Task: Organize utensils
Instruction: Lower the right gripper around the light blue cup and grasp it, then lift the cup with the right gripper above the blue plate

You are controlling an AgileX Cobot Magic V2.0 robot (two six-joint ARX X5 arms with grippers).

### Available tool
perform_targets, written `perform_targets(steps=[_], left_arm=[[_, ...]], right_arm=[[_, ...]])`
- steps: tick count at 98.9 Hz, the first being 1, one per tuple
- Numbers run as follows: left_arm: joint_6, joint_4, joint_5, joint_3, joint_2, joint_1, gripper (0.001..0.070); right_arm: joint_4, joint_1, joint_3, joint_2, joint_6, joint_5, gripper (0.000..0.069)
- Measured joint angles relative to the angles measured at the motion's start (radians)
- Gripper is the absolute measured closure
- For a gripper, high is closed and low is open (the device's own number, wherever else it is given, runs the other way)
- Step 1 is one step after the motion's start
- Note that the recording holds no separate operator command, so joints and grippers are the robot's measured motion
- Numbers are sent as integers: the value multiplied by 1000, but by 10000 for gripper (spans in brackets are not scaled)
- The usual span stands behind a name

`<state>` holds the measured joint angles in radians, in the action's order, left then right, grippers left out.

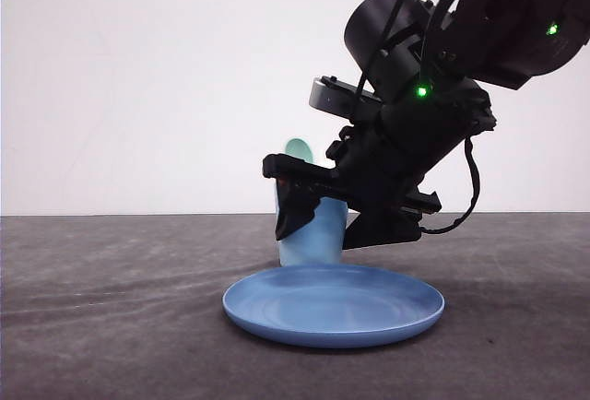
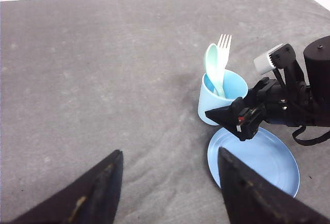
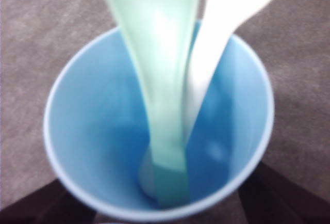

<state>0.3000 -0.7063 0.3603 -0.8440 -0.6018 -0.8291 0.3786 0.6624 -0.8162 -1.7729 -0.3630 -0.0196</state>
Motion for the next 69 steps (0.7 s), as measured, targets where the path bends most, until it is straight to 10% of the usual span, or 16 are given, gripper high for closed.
perform_targets(steps=[69], left_arm=[[0, 0, 0, 0, 0, 0, 359]], right_arm=[[-139, 5, 0, 320, 164, -4, 276]])
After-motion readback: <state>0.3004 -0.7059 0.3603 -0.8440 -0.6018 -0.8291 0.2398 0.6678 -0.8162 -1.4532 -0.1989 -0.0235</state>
